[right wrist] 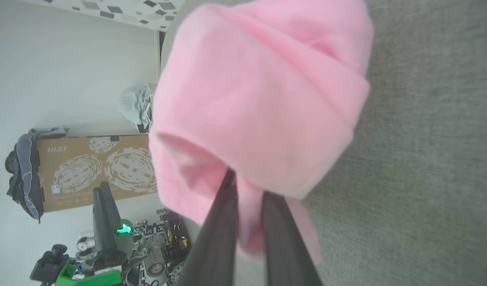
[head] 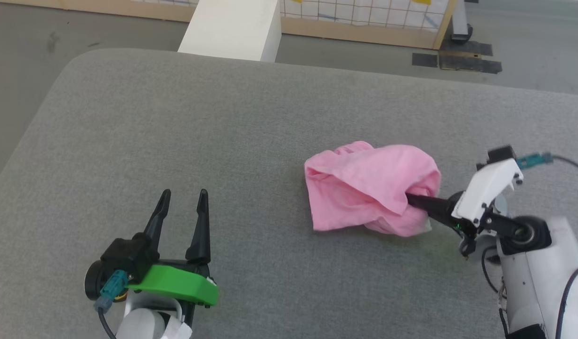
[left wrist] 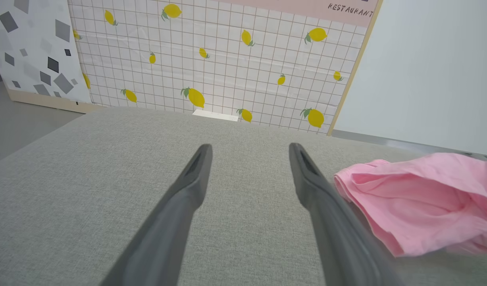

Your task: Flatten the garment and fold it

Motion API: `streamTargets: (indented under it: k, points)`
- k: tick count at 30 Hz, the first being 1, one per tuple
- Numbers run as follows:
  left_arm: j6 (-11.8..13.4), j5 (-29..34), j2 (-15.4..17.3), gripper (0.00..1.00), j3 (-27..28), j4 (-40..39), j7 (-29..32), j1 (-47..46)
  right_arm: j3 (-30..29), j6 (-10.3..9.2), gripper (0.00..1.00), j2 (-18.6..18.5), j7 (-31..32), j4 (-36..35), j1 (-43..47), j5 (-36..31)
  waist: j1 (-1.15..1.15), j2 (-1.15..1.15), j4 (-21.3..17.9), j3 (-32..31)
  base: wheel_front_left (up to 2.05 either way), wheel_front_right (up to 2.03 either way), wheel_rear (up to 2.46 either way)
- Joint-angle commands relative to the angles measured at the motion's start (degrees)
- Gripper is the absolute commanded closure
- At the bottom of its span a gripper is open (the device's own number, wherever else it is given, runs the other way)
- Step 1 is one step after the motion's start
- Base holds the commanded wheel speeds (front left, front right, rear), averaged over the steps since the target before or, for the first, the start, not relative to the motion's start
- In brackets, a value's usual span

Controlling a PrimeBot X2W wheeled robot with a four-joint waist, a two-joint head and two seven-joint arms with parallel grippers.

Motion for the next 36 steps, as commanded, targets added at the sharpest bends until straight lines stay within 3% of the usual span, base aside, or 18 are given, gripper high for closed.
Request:
streamTargets:
  k: [1,12,19,24,28,36]
  points:
    - [0.05,0.14,-0.14,0.0,0.3,0.01,-0.27,0.11,0.68,-0.06,1.0,-0.01,1.82,-2.74,0.33,-1.45,0.0,0.0,-0.85,-0.61,0.0,0.0,0.0]
    - [0.75,-1.03,-0.14,0.0,-0.32,-0.82,-0.27,-0.04,9.7,-0.06,1.0,-4.57,23.59,-26.49,-0.35,-21.28,0.0,0.0,-3.94,-0.54,0.0,0.0,0.0]
    - [0.72,-0.29,-0.14,0.0,0.82,-2.05,-0.27,-0.55,17.16,-0.06,1.0,-12.39,30.14,-35.98,0.53,-30.31,0.0,0.0,-8.52,2.43,0.0,0.0,0.0]
    - [0.21,1.35,-0.14,0.0,1.77,-3.51,-0.27,-2.05,20.99,-0.06,1.0,-18.61,28.89,-38.27,0.44,-35.17,0.0,0.0,-13.53,5.58,0.0,0.0,0.0]
    - [-0.38,2.94,0.04,0.0,2.16,-5.2,-0.27,-4.29,21.68,-0.06,1.0,-21.99,23.88,-36.69,-0.54,-39.31,0.0,0.0,-18.29,8.82,0.0,0.0,0.0]
    - [-1.11,5.03,2.8,0.0,0.65,-8.14,-0.27,-8.84,17.79,-0.06,1.0,-21.54,9.7,-26.92,-4.23,-48.89,0.0,0.0,-25.82,15.7,0.0,0.0,0.0]
